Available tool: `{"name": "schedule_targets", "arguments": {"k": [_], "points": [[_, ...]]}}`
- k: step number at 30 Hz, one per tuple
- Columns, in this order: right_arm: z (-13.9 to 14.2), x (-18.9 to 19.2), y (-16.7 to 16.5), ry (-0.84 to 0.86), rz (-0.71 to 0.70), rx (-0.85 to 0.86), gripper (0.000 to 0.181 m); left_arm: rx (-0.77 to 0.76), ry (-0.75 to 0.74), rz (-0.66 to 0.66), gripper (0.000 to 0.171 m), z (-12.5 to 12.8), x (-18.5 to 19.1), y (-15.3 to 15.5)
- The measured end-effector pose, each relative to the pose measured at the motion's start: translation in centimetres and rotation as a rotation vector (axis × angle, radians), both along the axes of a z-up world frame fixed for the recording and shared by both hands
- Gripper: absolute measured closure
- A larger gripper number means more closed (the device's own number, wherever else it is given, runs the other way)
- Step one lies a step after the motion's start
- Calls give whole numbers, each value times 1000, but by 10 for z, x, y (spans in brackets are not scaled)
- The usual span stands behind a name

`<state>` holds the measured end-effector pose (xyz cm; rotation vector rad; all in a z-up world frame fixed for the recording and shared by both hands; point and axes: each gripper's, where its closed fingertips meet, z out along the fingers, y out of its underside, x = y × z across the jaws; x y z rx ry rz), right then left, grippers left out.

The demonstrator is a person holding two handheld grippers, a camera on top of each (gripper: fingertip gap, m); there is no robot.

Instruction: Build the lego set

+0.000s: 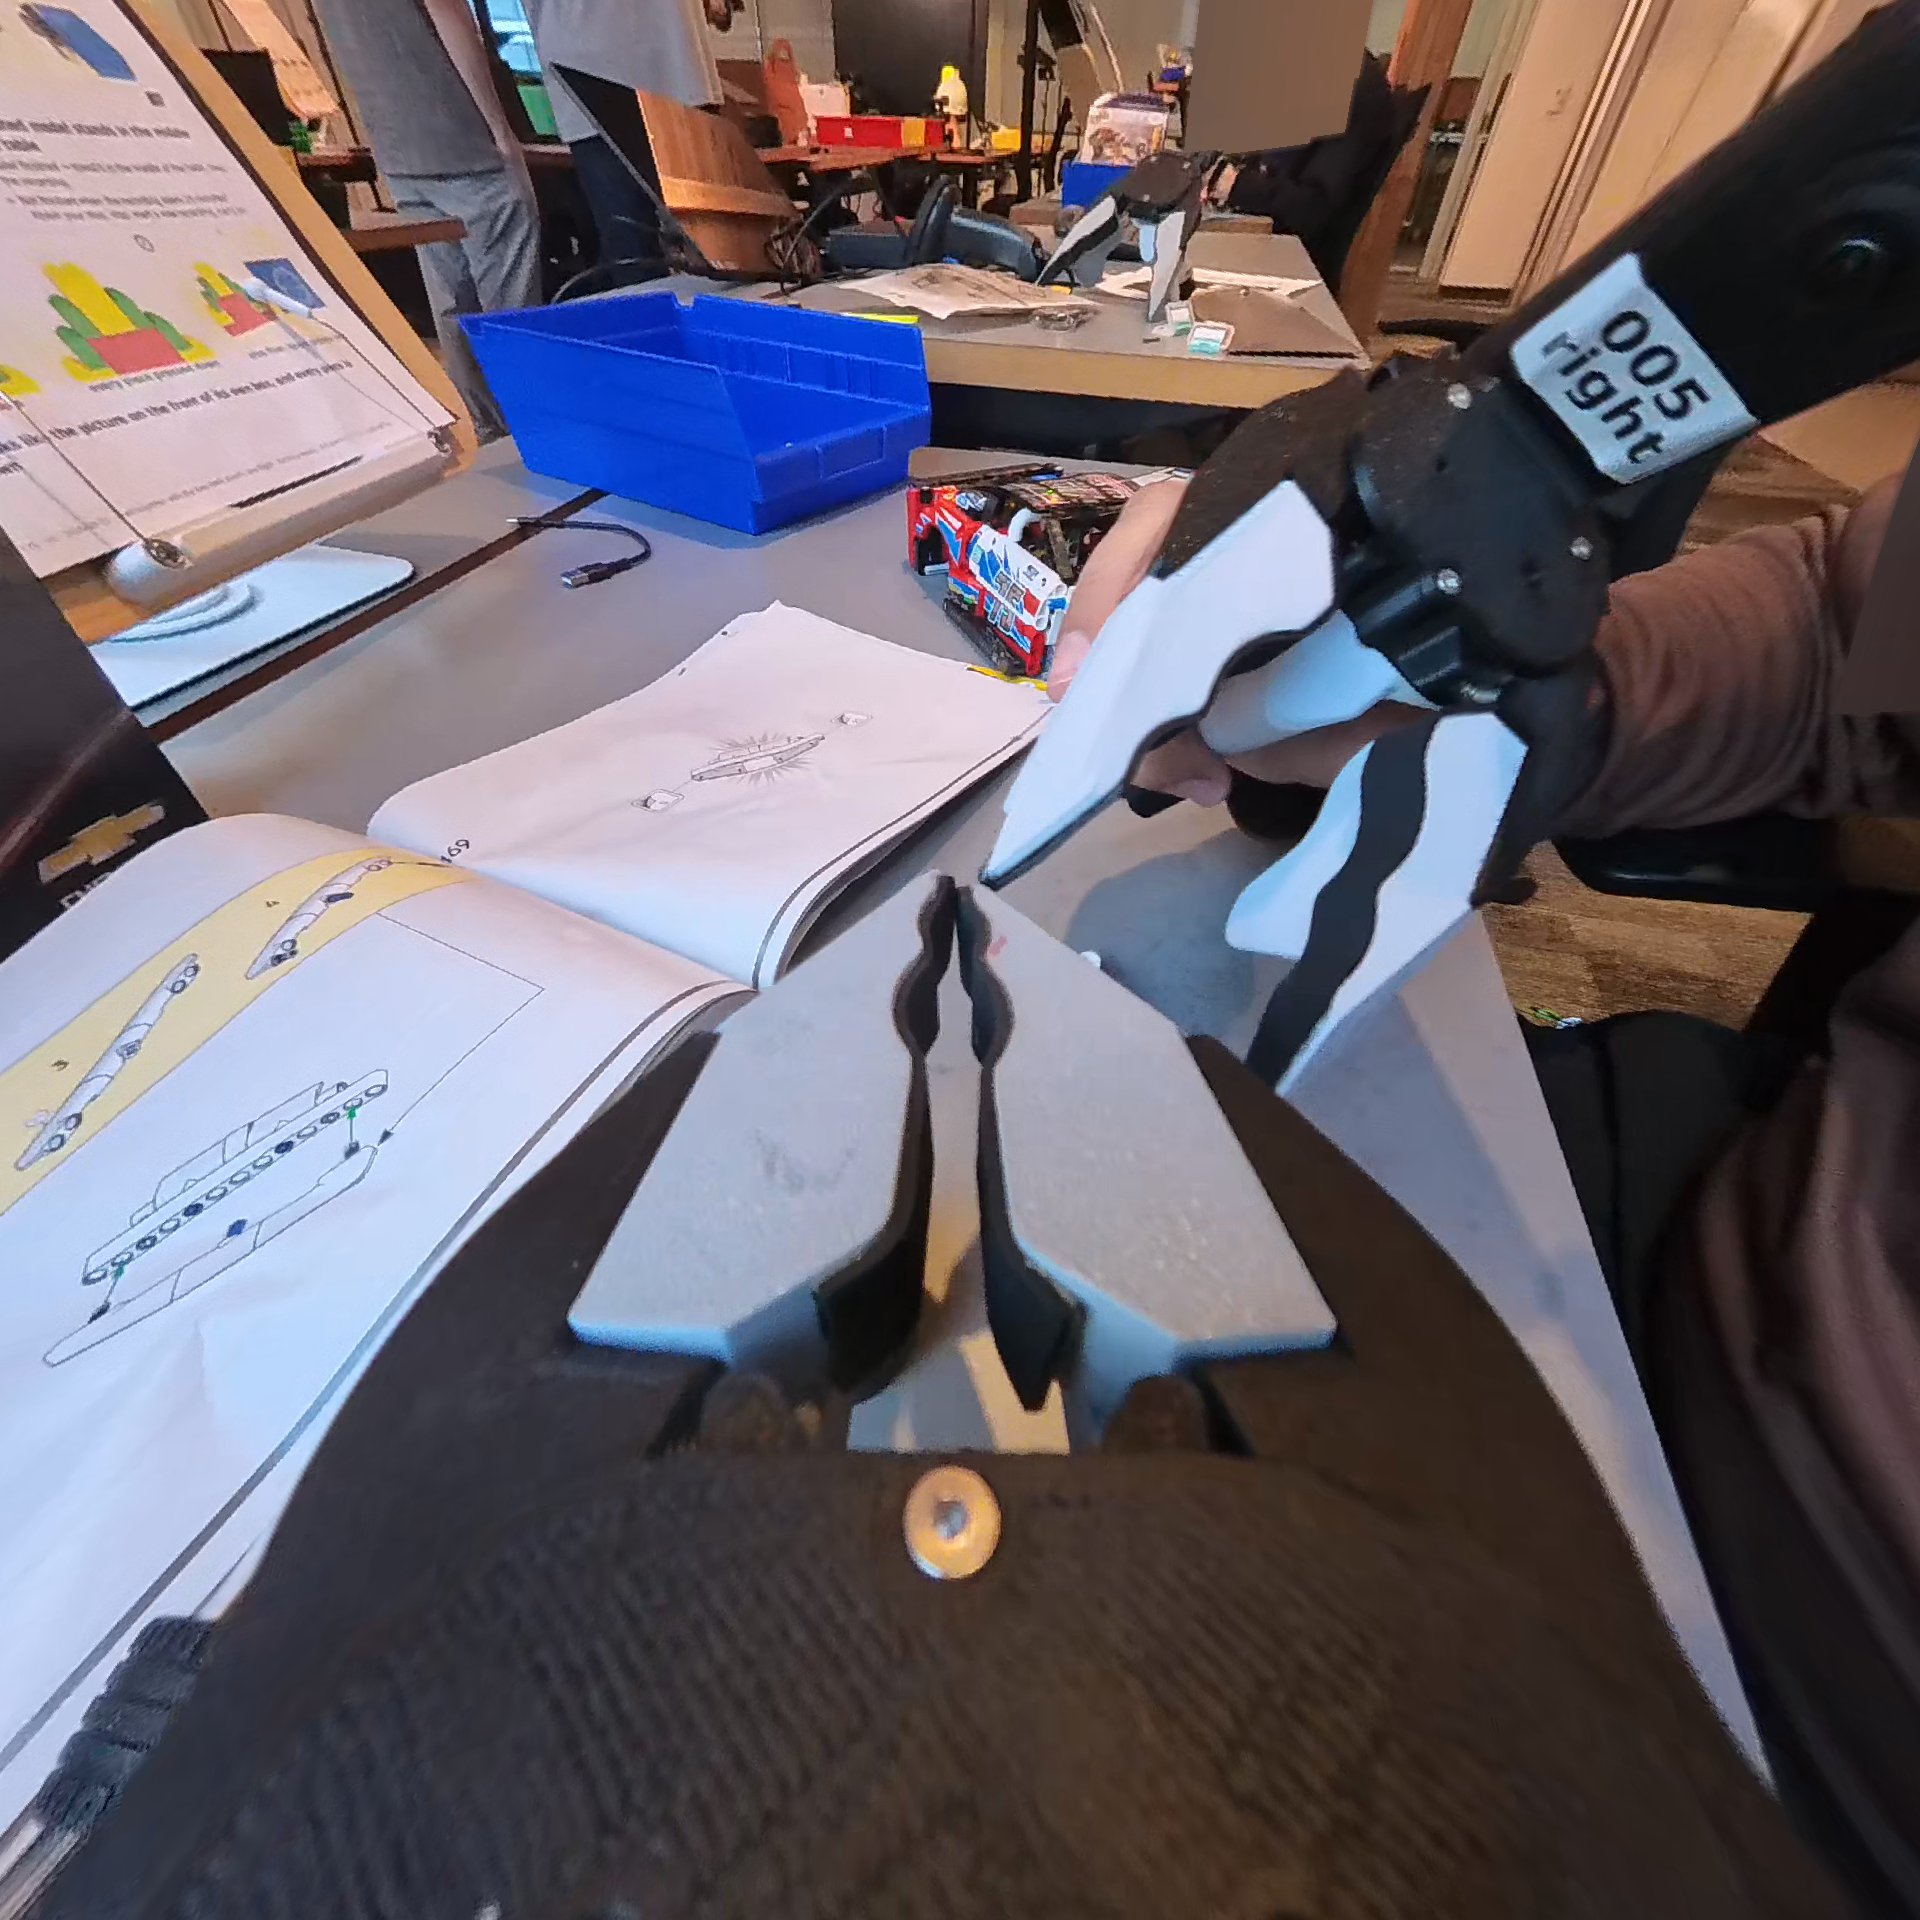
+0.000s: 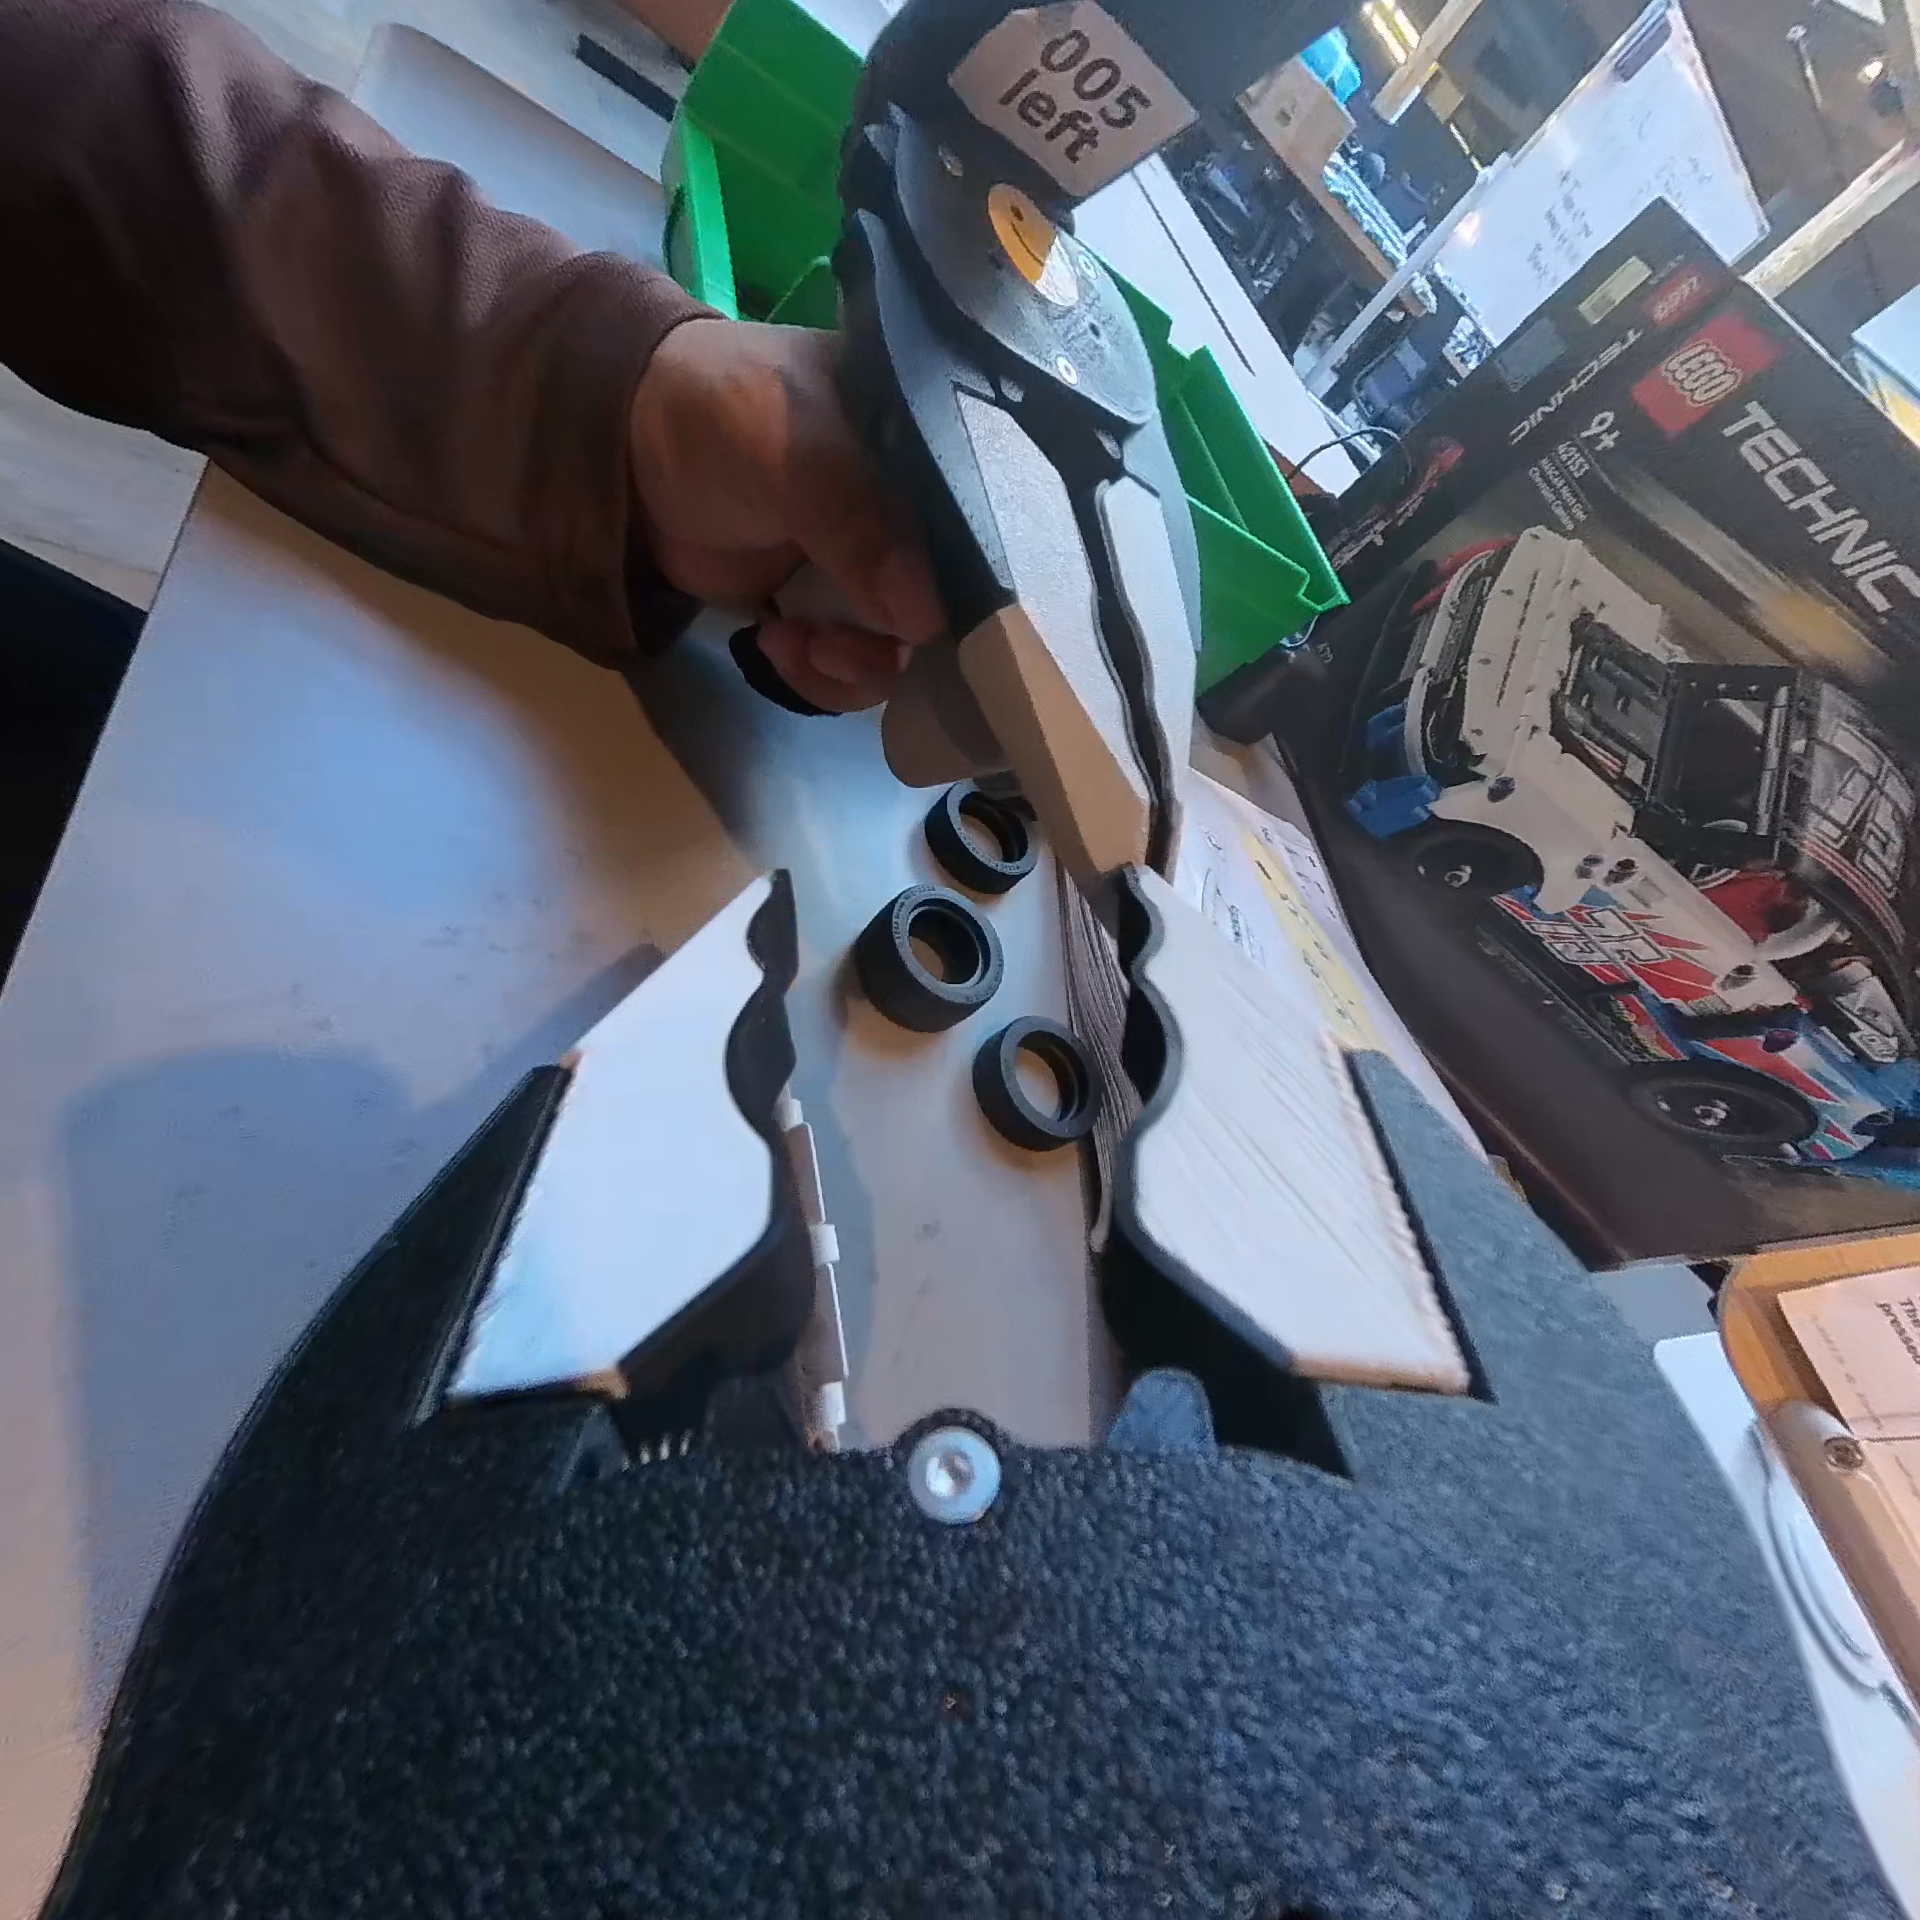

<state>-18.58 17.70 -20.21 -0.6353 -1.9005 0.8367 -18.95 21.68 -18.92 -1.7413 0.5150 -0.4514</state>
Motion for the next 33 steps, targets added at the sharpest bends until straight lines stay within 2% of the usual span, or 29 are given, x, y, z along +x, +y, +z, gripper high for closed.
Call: {"name": "schedule_targets", "arguments": {"k": [9,14,19,25,28,33], "points": [[-14,-6,6,-47,-51,38,108,-56,12,71,171,-11,-9,10],[5,-2,4,-30,-10,-142,117,-16,-54,54,164,1,-10,8],[0,-2,12,-37,-33,-117,116,17,-97,28,158,11,-12,3],[2,1,0,-33,12,-138,119,84,-2,-43,150,13,7,-5],[7,3,-3,-34,38,-176,119,116,59,-45,164,12,10,-6],[14,8,-10,-40,94,-266,123,154,110,-72,166,16,14,-13]]}}
